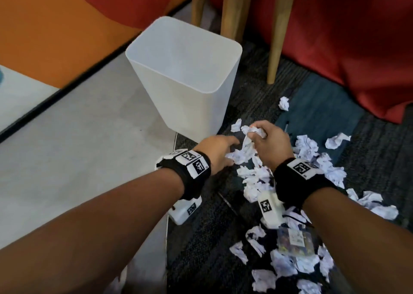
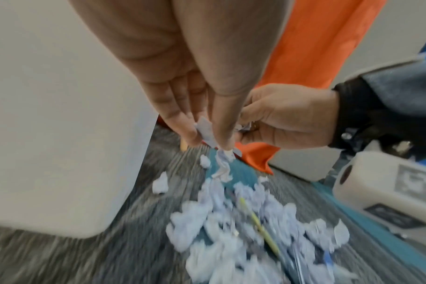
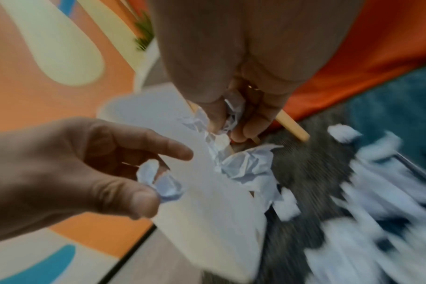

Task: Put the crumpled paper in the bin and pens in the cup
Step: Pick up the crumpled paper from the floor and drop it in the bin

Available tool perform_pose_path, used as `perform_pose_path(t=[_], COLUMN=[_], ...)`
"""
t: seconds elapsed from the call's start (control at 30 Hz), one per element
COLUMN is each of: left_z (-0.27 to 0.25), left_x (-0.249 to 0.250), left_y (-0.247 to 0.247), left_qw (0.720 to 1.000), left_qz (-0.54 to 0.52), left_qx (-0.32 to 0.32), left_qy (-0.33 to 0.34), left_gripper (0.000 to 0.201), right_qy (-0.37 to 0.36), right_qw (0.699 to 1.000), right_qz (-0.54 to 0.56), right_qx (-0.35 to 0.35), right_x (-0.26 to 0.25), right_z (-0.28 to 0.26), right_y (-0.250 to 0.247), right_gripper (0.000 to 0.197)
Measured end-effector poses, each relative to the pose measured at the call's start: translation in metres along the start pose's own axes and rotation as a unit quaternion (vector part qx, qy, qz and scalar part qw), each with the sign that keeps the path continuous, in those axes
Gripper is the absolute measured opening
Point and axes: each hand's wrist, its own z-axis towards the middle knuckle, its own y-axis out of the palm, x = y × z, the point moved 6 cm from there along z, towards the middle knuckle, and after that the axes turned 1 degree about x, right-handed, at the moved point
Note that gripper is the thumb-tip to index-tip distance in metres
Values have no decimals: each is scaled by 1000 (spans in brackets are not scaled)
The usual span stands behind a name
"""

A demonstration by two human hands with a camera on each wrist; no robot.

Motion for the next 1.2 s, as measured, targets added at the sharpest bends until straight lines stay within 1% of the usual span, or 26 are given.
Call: perform_pose_path(t=[0.03, 0.07, 0.17, 0.27, 0.33, 0.4, 0.5, 0.57, 0.6, 0.7, 0.77, 0.87, 1.0, 1.1, 1.2], left_z=[2, 3, 2, 2, 3, 4, 4, 6, 7, 10, 9, 5, 1, -2, -4], left_x=[6, 12, 27, 35, 33, 25, 1, -17, -26, -50, -61, -67, -66, -68, -69], left_y=[-19, -37, -85, -128, -158, -183, -207, -211, -210, -196, -187, -185, -190, -193, -195], left_qw=[1000, 999, 997, 993, 988, 983, 973, 969, 969, 973, 974, 972, 970, 969, 968], left_qz=[11, 26, 43, 35, 42, 36, -9, -5, 12, 56, 53, 24, 22, 21, 27], left_qx=[14, 23, 42, 86, 128, 170, 230, 246, 242, 195, 177, 187, 201, 203, 208], left_qy=[15, 28, 58, 79, 73, 57, 5, -35, -56, -111, -135, -143, -137, -141, -139], left_gripper=[51, 47, 28, 18, 16, 15, 9, 7, 8, 22, 27, 31, 42, 49, 43], right_qy=[-15, -28, -67, -116, -143, -153, -171, -181, -185, -192, -200, -210, -209, -204, -192], right_qw=[1000, 999, 994, 988, 983, 981, 979, 977, 976, 972, 970, 967, 970, 978, 980], right_qz=[6, 16, 54, 61, 72, 86, 92, 96, 102, 127, 133, 139, 126, 49, -18], right_qx=[20, 39, 71, 78, 85, 85, 64, 54, 48, 33, 32, 28, 12, -22, -40], right_x=[-10, -19, -49, -78, -100, -120, -150, -164, -172, -188, -198, -210, -217, -212, -203], right_z=[8, 16, 32, 45, 55, 65, 70, 71, 72, 75, 73, 69, 67, 68, 70], right_y=[-13, -25, -56, -71, -78, -84, -85, -81, -78, -68, -64, -58, -51, -41, -32], right_gripper=[3, 2, 14, 19, 17, 14, 13, 14, 15, 14, 12, 13, 17, 30, 39])
